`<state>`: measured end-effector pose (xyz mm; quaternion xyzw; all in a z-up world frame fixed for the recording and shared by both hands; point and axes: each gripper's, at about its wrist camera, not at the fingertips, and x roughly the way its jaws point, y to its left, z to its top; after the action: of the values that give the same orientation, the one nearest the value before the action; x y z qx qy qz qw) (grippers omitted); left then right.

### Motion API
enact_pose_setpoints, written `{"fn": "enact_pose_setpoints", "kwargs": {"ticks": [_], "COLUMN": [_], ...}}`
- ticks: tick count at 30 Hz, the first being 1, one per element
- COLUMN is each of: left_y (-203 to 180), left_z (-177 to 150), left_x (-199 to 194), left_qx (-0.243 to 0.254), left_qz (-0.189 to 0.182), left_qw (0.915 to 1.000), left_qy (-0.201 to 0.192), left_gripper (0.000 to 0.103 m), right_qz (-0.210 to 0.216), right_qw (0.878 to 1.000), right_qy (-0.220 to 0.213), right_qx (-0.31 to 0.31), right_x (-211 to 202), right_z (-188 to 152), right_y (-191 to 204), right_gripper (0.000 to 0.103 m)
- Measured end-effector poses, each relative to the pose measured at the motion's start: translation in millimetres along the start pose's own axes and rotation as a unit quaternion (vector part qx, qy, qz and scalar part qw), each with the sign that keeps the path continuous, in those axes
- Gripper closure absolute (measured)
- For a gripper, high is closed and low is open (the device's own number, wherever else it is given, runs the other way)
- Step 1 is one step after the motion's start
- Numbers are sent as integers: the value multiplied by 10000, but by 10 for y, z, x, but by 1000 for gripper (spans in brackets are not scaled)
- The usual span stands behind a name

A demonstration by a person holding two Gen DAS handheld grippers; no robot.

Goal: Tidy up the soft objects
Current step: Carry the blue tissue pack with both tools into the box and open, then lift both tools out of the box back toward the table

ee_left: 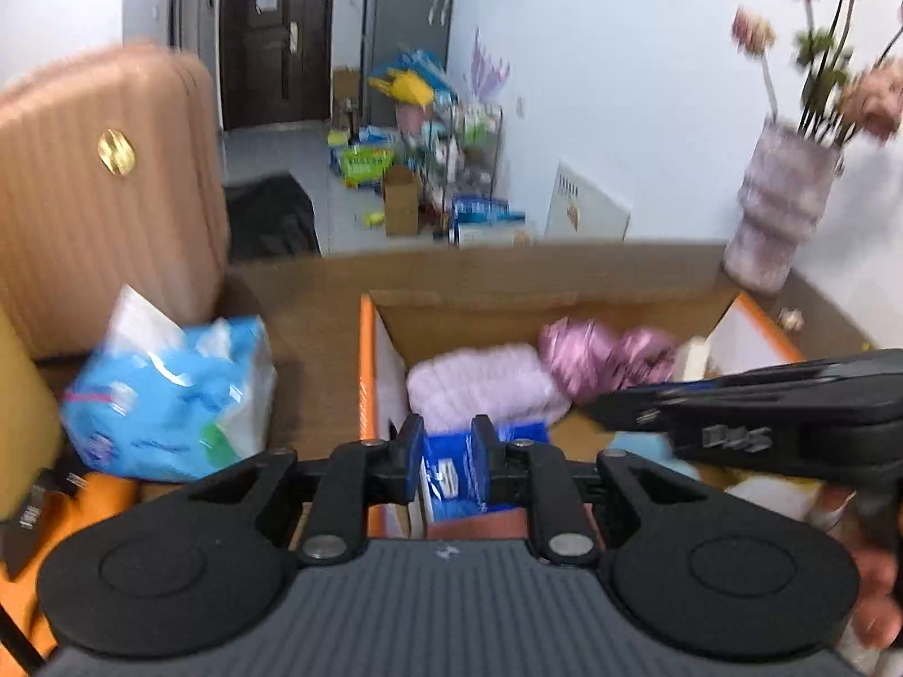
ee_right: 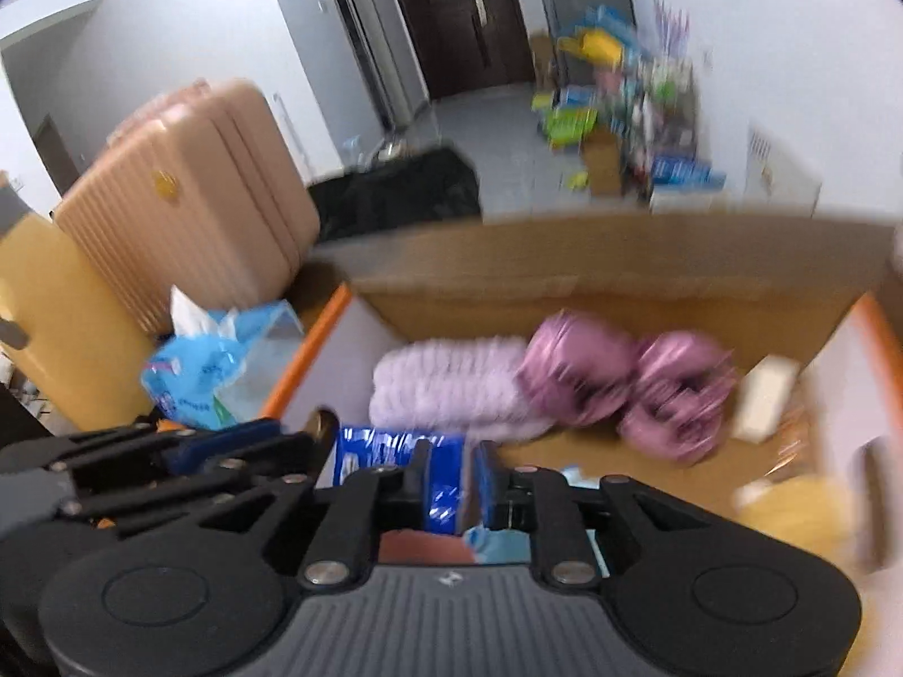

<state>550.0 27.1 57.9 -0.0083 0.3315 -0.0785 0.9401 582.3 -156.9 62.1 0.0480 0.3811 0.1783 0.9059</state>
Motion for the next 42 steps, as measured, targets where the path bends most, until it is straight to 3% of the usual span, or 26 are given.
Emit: {"fn": "enact_pose_setpoints", "kwargs": {"ticks": [2, 5, 6, 7, 11, 13, 14, 15, 17, 19, 27, 31, 35, 38, 42], "left_y": [0, -20, -23, -35, -123, -193, -242, -294, -416, -503, -687, -751, -786, -795, -816], "left_z": [91, 174, 173, 154, -92, -285, -418, -520, -689, -790, -1106, -1544, -2110, -2474, -2692], "left_x": [-306, -848, -1007, -1166, -1703, -1931, -2057, -2138, -2262, -2360, -2665, -2839, -3023, -3128, -3133], "left_qx": [-13, -1, -13, -24, -145, -192, -193, -131, 137, 262, 336, 310, 111, -145, -95], "left_qz": [56, 170, 195, 225, 374, 436, 474, 521, 538, 421, 394, 574, 449, 395, 352], "left_qw": [9997, 9976, 9965, 9953, 9895, 9815, 9743, 9689, 9661, 9671, 9631, 9615, 9649, 9704, 9804], "left_qy": [-226, -673, -807, -939, -1388, -1852, -2195, -2417, -2523, -2494, -2641, -2671, -2586, -2379, -1938], "left_gripper": [85, 75, 66, 56, 50, 19, 12, 4, 4, 4, 3, 2, 0, 0, 0], "right_qz": [-63, -285, -387, -452, -321, -340, -391, -438, -496, -511, -631, -696, -614, -757, -568], "right_qw": [9995, 9954, 9932, 9913, 9860, 9768, 9690, 9599, 9521, 9527, 9419, 9401, 9427, 9511, 9641], "right_qy": [-250, -781, -931, -1051, -1485, -1950, -2268, -2578, -2784, -2769, -3098, -3145, -3034, -2783, -2476], "right_qx": [-179, -476, -575, -651, -695, -816, -895, -1013, -1161, -1140, -1135, -1114, -1244, -1104, -768], "right_x": [-367, -1076, -1283, -1459, -2027, -2237, -2320, -2399, -2455, -2506, -2832, -3006, -3074, -3063, -3004], "right_z": [78, 109, 92, 59, -200, -417, -548, -692, -890, -1024, -1435, -1927, -2557, -2992, -3418], "right_y": [-16, -16, -28, -26, -103, -128, -129, -126, -106, -104, 2, 10, 4, -6, -67], "right_gripper": [83, 65, 59, 58, 54, 38, 24, 16, 17, 18, 18, 17, 17, 17, 17]}}
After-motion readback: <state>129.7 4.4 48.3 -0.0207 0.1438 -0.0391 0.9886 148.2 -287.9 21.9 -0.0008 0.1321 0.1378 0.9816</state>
